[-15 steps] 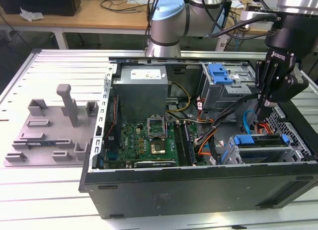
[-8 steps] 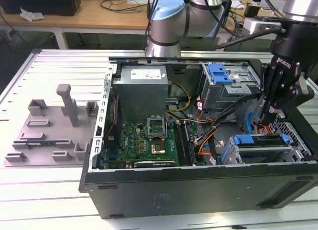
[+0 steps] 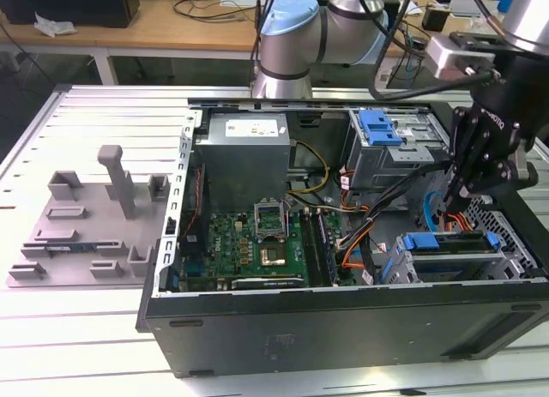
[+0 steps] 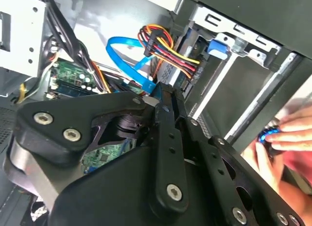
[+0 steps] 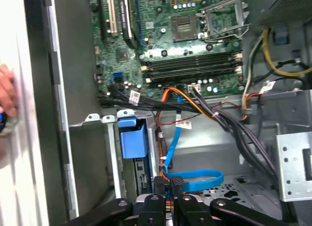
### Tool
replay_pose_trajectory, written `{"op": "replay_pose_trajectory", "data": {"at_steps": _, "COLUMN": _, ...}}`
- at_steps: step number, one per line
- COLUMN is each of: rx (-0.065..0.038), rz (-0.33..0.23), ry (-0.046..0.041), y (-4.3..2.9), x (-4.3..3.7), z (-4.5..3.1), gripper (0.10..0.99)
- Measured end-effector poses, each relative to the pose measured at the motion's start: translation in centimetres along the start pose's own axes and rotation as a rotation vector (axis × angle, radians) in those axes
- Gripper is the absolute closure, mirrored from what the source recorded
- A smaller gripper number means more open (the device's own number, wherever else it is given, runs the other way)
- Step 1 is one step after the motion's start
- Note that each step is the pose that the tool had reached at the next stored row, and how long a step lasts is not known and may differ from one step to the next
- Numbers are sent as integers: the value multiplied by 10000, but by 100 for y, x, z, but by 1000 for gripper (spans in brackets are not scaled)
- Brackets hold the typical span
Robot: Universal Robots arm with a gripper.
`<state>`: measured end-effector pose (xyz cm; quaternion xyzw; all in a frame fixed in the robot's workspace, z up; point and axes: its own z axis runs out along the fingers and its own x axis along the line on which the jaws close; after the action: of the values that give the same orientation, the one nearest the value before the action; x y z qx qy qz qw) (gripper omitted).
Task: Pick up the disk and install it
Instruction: 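Insert the second disk wire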
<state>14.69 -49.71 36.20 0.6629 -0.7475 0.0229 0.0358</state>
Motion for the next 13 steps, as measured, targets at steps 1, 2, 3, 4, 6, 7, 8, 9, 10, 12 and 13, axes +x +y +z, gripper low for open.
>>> {"op": "replay_pose_trajectory", "data": {"at_steps": 1, "rx": -12, "rz": -2, "ry": -102, "y": -3, "x": 29, "z": 2, "gripper": 925}}
{"op": "replay_pose_trajectory", "data": {"at_steps": 2, "rx": -23, "rz": -4, "ry": -189, "y": -6, "x": 50, "z": 4, "gripper": 925}}
{"op": "replay_pose_trajectory", "data": {"at_steps": 3, "rx": -38, "rz": -7, "ry": -335, "y": -10, "x": 86, "z": 7, "gripper": 925}}
{"op": "replay_pose_trajectory", "data": {"at_steps": 4, "rx": -51, "rz": -10, "ry": -480, "y": -14, "x": 118, "z": 10, "gripper": 925}}
{"op": "replay_pose_trajectory", "data": {"at_steps": 6, "rx": -81, "rz": -41, "ry": -845, "y": -22, "x": 184, "z": 15, "gripper": 925}}
{"op": "replay_pose_trajectory", "data": {"at_steps": 7, "rx": -76, "rz": -69, "ry": -868, "y": -22, "x": 188, "z": 15, "gripper": 925}}
{"op": "replay_pose_trajectory", "data": {"at_steps": 8, "rx": -57, "rz": -135, "ry": -900, "y": -23, "x": 197, "z": 16, "gripper": 925}}
{"op": "replay_pose_trajectory", "data": {"at_steps": 9, "rx": -33, "rz": -207, "ry": -914, "y": -22, "x": 205, "z": 17, "gripper": 925}}
{"op": "replay_pose_trajectory", "data": {"at_steps": 10, "rx": 2, "rz": -359, "ry": -921, "y": -23, "x": 211, "z": 17, "gripper": 925}}
{"op": "replay_pose_trajectory", "data": {"at_steps": 12, "rx": 35, "rz": -510, "ry": -926, "y": -22, "x": 218, "z": 18, "gripper": 925}}
{"op": "replay_pose_trajectory", "data": {"at_steps": 13, "rx": 54, "rz": -586, "ry": -930, "y": -18, "x": 226, "z": 18, "gripper": 925}}
